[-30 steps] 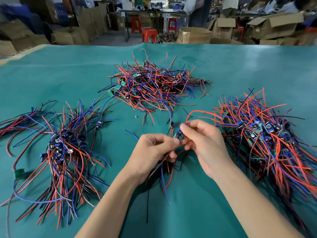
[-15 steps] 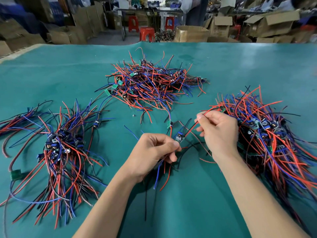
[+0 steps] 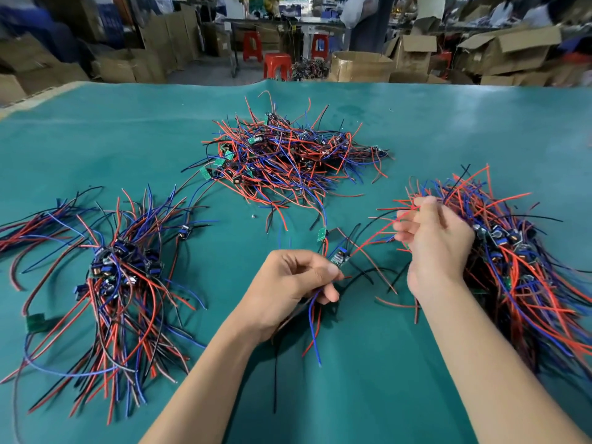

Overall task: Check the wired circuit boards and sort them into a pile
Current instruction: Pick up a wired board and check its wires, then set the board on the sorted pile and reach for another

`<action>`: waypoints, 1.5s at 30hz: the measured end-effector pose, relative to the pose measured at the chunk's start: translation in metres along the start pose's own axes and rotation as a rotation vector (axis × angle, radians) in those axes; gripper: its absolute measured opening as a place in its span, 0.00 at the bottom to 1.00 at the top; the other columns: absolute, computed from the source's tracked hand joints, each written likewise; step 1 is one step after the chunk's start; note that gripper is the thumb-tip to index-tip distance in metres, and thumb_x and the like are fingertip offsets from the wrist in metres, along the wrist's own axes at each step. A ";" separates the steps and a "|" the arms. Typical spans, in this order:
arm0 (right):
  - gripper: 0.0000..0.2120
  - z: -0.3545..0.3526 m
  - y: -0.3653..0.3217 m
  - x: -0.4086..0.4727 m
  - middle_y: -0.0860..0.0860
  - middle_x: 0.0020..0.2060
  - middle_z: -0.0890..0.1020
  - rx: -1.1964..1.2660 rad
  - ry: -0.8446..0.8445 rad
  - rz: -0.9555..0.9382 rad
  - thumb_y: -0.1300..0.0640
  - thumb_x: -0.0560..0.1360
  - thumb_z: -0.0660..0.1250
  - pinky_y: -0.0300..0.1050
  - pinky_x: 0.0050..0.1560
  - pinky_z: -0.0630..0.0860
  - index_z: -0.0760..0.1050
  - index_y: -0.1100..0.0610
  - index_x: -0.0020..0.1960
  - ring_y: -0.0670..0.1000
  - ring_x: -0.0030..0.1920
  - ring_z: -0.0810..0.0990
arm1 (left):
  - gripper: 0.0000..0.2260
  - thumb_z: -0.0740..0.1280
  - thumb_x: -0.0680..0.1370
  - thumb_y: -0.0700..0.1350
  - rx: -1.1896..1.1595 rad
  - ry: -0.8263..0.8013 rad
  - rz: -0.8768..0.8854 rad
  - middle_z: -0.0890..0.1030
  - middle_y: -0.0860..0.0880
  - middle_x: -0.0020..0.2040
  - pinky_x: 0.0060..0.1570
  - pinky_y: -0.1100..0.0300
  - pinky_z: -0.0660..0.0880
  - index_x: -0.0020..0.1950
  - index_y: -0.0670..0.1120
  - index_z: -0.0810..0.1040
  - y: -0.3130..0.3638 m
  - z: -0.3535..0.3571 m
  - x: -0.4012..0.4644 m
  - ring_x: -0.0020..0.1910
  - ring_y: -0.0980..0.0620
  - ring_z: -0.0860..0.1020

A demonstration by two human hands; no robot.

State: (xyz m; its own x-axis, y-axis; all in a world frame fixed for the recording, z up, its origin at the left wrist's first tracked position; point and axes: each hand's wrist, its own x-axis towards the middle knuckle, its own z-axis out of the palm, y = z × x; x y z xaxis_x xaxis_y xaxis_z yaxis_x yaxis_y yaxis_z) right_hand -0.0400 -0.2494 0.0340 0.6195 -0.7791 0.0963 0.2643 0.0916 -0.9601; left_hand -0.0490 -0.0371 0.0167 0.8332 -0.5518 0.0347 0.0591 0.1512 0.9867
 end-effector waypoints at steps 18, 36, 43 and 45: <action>0.07 0.007 -0.005 -0.064 0.58 0.41 0.87 -0.137 -0.693 0.126 0.68 0.70 0.77 0.38 0.39 0.78 0.83 0.61 0.47 0.50 0.39 0.84 | 0.11 0.67 0.80 0.39 -0.061 0.102 -0.003 0.81 0.42 0.31 0.45 0.61 0.78 0.40 0.44 0.84 0.001 0.000 0.001 0.35 0.50 0.80; 0.04 0.037 -0.116 -0.053 0.49 0.34 0.85 0.191 -0.479 -0.201 0.63 0.71 0.75 0.37 0.34 0.74 0.82 0.57 0.43 0.47 0.34 0.80 | 0.11 0.61 0.79 0.32 0.105 0.028 -0.012 0.82 0.42 0.32 0.42 0.61 0.77 0.42 0.38 0.81 0.003 0.003 -0.001 0.31 0.49 0.79; 0.10 0.151 -0.097 -0.130 0.61 0.34 0.85 -0.237 -0.862 -0.168 0.56 0.71 0.79 0.51 0.35 0.82 0.84 0.62 0.38 0.59 0.33 0.83 | 0.08 0.66 0.69 0.41 0.022 0.094 0.052 0.85 0.49 0.43 0.43 0.65 0.76 0.46 0.44 0.82 0.006 0.005 -0.007 0.41 0.57 0.81; 0.20 0.171 -0.079 -0.136 0.61 0.34 0.83 -0.617 -0.928 -0.324 0.45 0.71 0.77 0.55 0.41 0.81 0.83 0.63 0.40 0.61 0.38 0.82 | 0.20 0.66 0.67 0.47 0.035 0.098 0.050 0.83 0.52 0.48 0.47 0.64 0.74 0.55 0.40 0.80 0.005 0.001 -0.007 0.47 0.57 0.79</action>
State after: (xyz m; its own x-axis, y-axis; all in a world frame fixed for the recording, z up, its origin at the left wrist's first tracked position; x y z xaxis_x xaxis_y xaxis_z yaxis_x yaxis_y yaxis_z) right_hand -0.0191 -0.0444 0.1412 0.9601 0.0669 0.2716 0.2631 -0.5457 -0.7956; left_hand -0.0552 -0.0333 0.0215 0.8847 -0.4609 0.0696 -0.0012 0.1470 0.9891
